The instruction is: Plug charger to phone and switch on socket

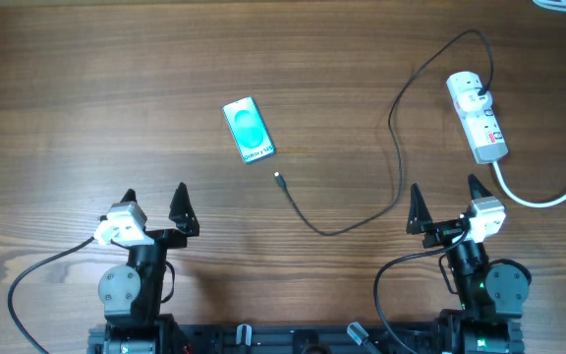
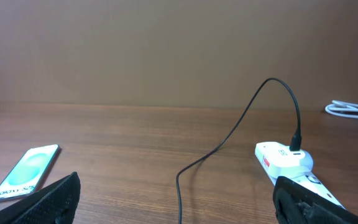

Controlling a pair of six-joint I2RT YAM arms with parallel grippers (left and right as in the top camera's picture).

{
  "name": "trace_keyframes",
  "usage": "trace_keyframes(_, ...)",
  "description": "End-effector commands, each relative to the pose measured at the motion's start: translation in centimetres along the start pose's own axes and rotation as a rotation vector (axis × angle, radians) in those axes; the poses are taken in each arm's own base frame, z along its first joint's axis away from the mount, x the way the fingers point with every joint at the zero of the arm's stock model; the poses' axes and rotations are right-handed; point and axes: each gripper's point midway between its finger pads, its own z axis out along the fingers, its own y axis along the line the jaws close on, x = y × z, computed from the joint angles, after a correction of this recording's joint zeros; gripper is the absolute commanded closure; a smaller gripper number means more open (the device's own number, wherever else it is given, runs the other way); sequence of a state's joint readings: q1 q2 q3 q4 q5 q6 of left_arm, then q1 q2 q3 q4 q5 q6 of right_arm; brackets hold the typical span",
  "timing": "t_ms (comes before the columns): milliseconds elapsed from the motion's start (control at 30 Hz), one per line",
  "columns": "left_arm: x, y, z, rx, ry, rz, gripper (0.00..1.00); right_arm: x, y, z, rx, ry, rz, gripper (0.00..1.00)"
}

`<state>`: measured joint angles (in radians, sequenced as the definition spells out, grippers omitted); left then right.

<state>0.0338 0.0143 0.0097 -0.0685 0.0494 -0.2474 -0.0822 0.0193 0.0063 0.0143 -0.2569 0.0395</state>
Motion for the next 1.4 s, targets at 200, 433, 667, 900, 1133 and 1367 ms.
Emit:
trace_keyframes(200,0.4,0.2,0.0,-0.009,0.011,0.016,0.0,-0.4,-0.3,-0.1,0.018,-0.017,-0.015,0.0)
trace_keyframes(433,0.1,0.8,0.0,-0.044,-0.004,0.017,0.0,-0.4,-0.3,-0.1,0.018,-0.017,-0.015,0.0)
trace_keyframes(667,-1.4,1.6,-0.1,-0.098,-0.069,0.016,0.0,-0.3,-0.3,-0.1,0.018,-0.014,-0.015,0.0)
trace_keyframes(900,-5.5,-0.3,-1.1,-0.052,-0.115,0.009,0.0,-0.2,-0.3,-0.1,0.018,-0.012,-0.014,0.0)
trace_keyframes(1133,-9.4,-2.8,1.2,-0.097,0.247,-0.043,0.0,-0.2,-0.3,-0.1,0.018,-0.012,-0.014,0.0)
trace_keyframes(1367,-8.9,-4.7,7.5,-0.152,0.655,-0.119,0.0,-0.2,-0.3,-0.1,0.018,-0.012,-0.014,0.0)
